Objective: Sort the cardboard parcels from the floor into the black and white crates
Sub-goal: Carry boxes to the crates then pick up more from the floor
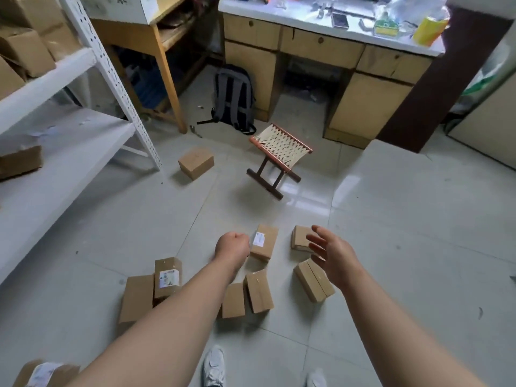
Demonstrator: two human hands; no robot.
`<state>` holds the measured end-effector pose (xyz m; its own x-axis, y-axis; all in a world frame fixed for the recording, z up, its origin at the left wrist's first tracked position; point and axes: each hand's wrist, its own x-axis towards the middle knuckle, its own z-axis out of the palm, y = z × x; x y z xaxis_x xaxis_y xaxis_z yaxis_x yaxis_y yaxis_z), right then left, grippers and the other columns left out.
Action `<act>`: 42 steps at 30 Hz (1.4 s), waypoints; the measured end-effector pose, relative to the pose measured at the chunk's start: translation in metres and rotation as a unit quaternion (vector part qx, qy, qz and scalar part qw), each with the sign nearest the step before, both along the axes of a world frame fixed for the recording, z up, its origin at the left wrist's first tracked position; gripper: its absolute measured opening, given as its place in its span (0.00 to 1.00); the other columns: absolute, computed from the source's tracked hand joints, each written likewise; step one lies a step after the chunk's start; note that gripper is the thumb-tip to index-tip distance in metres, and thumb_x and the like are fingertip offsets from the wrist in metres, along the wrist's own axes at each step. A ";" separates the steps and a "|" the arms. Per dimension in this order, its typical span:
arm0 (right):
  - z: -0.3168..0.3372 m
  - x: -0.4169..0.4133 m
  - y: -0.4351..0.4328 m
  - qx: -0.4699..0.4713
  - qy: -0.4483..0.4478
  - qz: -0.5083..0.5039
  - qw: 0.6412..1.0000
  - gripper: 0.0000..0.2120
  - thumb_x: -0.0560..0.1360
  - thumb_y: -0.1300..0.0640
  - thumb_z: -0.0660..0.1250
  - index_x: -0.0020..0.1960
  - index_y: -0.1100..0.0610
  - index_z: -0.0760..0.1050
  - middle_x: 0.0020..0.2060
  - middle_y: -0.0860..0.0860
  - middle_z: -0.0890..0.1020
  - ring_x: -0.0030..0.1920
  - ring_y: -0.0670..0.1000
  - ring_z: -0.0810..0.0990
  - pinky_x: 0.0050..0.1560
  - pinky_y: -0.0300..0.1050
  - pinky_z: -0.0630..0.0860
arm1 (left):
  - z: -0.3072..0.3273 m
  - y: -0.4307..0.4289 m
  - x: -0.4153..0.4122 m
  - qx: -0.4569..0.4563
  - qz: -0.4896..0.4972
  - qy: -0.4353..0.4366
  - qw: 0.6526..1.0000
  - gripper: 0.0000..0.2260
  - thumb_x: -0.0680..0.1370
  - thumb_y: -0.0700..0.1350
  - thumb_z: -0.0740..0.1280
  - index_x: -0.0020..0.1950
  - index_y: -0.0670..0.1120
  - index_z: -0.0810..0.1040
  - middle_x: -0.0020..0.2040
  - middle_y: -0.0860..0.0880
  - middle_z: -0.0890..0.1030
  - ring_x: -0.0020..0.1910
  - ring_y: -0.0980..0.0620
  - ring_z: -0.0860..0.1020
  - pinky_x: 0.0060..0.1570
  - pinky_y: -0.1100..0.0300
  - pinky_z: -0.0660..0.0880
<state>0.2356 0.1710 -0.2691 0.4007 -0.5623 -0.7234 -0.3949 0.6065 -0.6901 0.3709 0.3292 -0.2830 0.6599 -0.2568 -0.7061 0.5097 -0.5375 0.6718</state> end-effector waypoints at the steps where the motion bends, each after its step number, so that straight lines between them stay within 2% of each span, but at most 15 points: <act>1: -0.008 -0.004 -0.009 0.006 0.006 0.000 1.000 0.14 0.82 0.54 0.59 0.64 0.55 0.76 0.59 0.54 0.79 0.61 0.54 0.76 0.67 0.53 0.69 | -0.007 -0.008 -0.006 0.007 -0.001 0.001 1.000 0.07 0.69 0.48 0.59 0.38 0.48 0.74 0.36 0.47 0.76 0.39 0.46 0.72 0.42 0.55 0.68; 5: -0.054 -0.026 -0.048 0.019 0.032 0.020 0.999 0.15 0.81 0.55 0.60 0.65 0.56 0.76 0.59 0.54 0.80 0.60 0.54 0.76 0.69 0.55 0.68 | -0.043 -0.047 -0.031 0.005 0.040 0.018 0.999 0.10 0.80 0.40 0.57 0.41 0.47 0.73 0.39 0.47 0.75 0.38 0.50 0.72 0.40 0.59 0.68; 9: -0.109 -0.044 -0.086 0.042 0.045 0.067 0.996 0.15 0.81 0.55 0.60 0.66 0.56 0.76 0.59 0.53 0.80 0.61 0.54 0.76 0.68 0.53 0.69 | -0.103 -0.073 -0.053 0.005 0.096 0.024 0.995 0.08 0.79 0.39 0.58 0.42 0.44 0.75 0.35 0.48 0.73 0.31 0.52 0.69 0.32 0.61 0.63; 14: -0.190 -0.060 -0.111 0.043 0.055 0.129 0.989 0.14 0.81 0.55 0.60 0.65 0.55 0.75 0.59 0.53 0.80 0.61 0.53 0.75 0.68 0.53 0.68 | -0.190 -0.078 -0.081 0.040 0.162 0.037 0.985 0.08 0.79 0.38 0.59 0.41 0.43 0.73 0.34 0.47 0.73 0.31 0.50 0.69 0.32 0.61 0.65; 16: -0.231 -0.064 -0.113 0.037 0.063 0.152 0.986 0.14 0.81 0.55 0.60 0.64 0.54 0.75 0.58 0.52 0.80 0.59 0.53 0.76 0.68 0.54 0.67 | -0.226 -0.075 -0.090 0.047 0.172 0.039 0.983 0.09 0.79 0.37 0.58 0.39 0.43 0.71 0.34 0.45 0.70 0.30 0.50 0.64 0.30 0.61 0.59; 21: -0.351 -0.061 -0.095 0.040 0.063 0.192 0.979 0.15 0.80 0.53 0.61 0.65 0.53 0.76 0.55 0.50 0.81 0.58 0.52 0.76 0.60 0.50 0.70 | -0.337 -0.057 -0.099 0.069 0.202 0.026 0.977 0.09 0.78 0.37 0.60 0.39 0.46 0.72 0.41 0.43 0.73 0.42 0.49 0.69 0.41 0.58 0.64; 24: -0.426 -0.055 -0.079 0.042 0.057 0.228 0.971 0.16 0.80 0.52 0.61 0.66 0.53 0.75 0.57 0.50 0.80 0.59 0.52 0.76 0.58 0.49 0.70 | -0.408 -0.047 -0.104 0.082 0.199 0.041 0.976 0.11 0.78 0.38 0.58 0.36 0.44 0.71 0.37 0.45 0.73 0.38 0.49 0.69 0.39 0.59 0.62; 26: -0.472 -0.049 -0.070 0.045 0.057 0.257 0.964 0.17 0.81 0.52 0.59 0.68 0.53 0.73 0.60 0.51 0.79 0.60 0.52 0.75 0.61 0.48 0.69 | -0.449 -0.043 -0.104 0.097 0.197 0.047 0.974 0.10 0.79 0.38 0.57 0.43 0.34 0.73 0.39 0.37 0.76 0.36 0.49 0.67 0.39 0.60 0.61; 27: -0.496 -0.047 -0.064 0.046 0.053 0.272 0.960 0.18 0.82 0.52 0.57 0.69 0.53 0.72 0.62 0.51 0.77 0.61 0.52 0.74 0.62 0.48 0.69 | -0.474 -0.040 -0.105 0.099 0.201 0.045 0.974 0.12 0.80 0.38 0.57 0.53 0.32 0.75 0.49 0.31 0.78 0.42 0.52 0.64 0.42 0.60 0.65; 28: -0.519 -0.044 -0.060 0.046 0.051 0.285 0.956 0.18 0.83 0.52 0.56 0.70 0.53 0.72 0.63 0.51 0.76 0.62 0.52 0.73 0.62 0.47 0.68 | -0.497 -0.038 -0.105 0.102 0.201 0.042 0.973 0.15 0.81 0.39 0.56 0.61 0.32 0.74 0.59 0.31 0.75 0.45 0.42 0.74 0.49 0.57 0.69; 29: -0.541 -0.039 -0.057 0.045 0.048 0.296 0.953 0.18 0.83 0.53 0.55 0.70 0.53 0.72 0.64 0.51 0.76 0.62 0.51 0.73 0.62 0.47 0.68 | -0.517 -0.036 -0.103 0.107 0.199 0.042 0.973 0.16 0.81 0.39 0.56 0.65 0.32 0.72 0.63 0.32 0.73 0.58 0.34 0.73 0.54 0.55 0.70; 32: -0.598 -0.023 -0.048 0.044 0.043 0.333 0.941 0.17 0.82 0.54 0.55 0.67 0.53 0.74 0.63 0.50 0.74 0.61 0.50 0.72 0.61 0.46 0.68 | -0.576 -0.032 -0.098 0.096 0.213 0.043 0.971 0.14 0.81 0.40 0.55 0.60 0.36 0.76 0.51 0.37 0.78 0.45 0.44 0.72 0.47 0.56 0.69; 36: -0.647 -0.012 -0.038 0.066 0.046 0.374 0.924 0.16 0.81 0.55 0.59 0.66 0.55 0.75 0.63 0.50 0.73 0.61 0.52 0.72 0.64 0.49 0.68 | -0.628 -0.029 -0.096 0.081 0.235 0.061 0.967 0.08 0.82 0.41 0.56 0.46 0.46 0.73 0.41 0.49 0.74 0.41 0.49 0.72 0.46 0.57 0.68; 38: -0.659 -0.013 -0.039 0.078 0.049 0.367 0.925 0.15 0.81 0.55 0.60 0.64 0.57 0.76 0.62 0.52 0.74 0.61 0.54 0.74 0.64 0.52 0.69 | -0.637 -0.030 -0.097 0.055 0.232 0.064 0.969 0.09 0.82 0.43 0.58 0.45 0.47 0.75 0.41 0.50 0.75 0.41 0.51 0.73 0.46 0.56 0.69; 42: -0.669 -0.019 -0.058 0.073 0.057 0.330 0.940 0.13 0.81 0.58 0.58 0.62 0.60 0.75 0.62 0.55 0.76 0.57 0.53 0.75 0.65 0.54 0.67 | -0.635 -0.037 -0.102 0.010 0.195 0.064 0.979 0.08 0.81 0.43 0.62 0.57 0.45 0.79 0.52 0.48 0.80 0.52 0.50 0.76 0.49 0.57 0.69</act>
